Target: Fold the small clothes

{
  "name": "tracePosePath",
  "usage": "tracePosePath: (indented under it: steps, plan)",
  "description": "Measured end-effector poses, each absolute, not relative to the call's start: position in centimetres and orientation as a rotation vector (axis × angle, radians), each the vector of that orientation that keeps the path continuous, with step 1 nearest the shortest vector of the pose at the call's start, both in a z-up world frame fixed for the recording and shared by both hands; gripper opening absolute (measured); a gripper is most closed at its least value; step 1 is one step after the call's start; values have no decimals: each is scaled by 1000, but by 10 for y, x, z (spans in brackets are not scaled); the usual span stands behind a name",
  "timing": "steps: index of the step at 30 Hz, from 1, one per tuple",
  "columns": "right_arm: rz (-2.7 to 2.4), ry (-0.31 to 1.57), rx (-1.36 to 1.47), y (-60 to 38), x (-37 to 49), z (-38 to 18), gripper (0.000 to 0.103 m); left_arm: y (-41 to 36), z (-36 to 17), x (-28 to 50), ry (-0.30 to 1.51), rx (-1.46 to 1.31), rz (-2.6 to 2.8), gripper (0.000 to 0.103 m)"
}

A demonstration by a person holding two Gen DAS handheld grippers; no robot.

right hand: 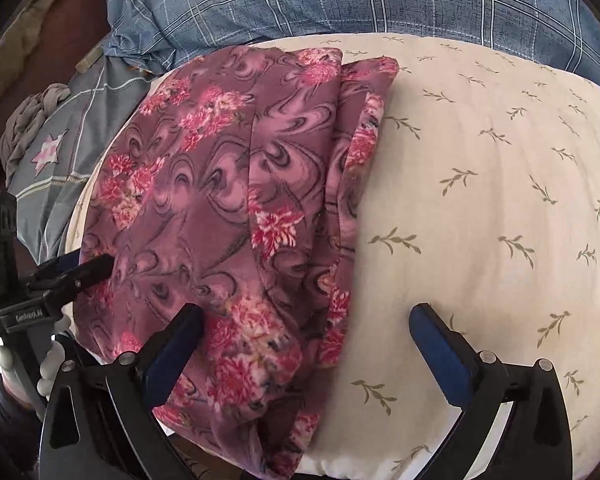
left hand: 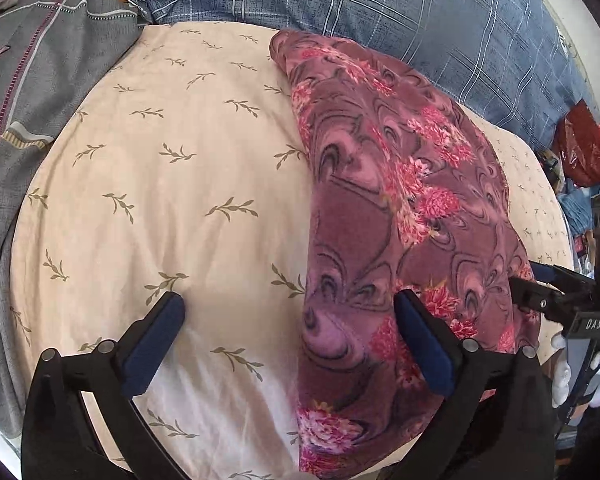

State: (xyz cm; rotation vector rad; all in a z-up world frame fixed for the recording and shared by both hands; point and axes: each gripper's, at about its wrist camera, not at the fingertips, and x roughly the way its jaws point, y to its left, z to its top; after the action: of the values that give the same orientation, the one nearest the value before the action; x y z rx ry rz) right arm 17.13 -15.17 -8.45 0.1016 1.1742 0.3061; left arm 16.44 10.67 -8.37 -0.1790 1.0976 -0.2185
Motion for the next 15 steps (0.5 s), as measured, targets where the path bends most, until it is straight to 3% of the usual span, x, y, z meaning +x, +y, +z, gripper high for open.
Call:
tracePosePath:
  steps: [9,15]
  plan:
    - [147,1077,500,-185,165,-83,103,111,-86,168,1121,-210,-221,103]
    - [15,1079,351,-167,144,-70,98,124,-70,149,1088,-281,-249,103]
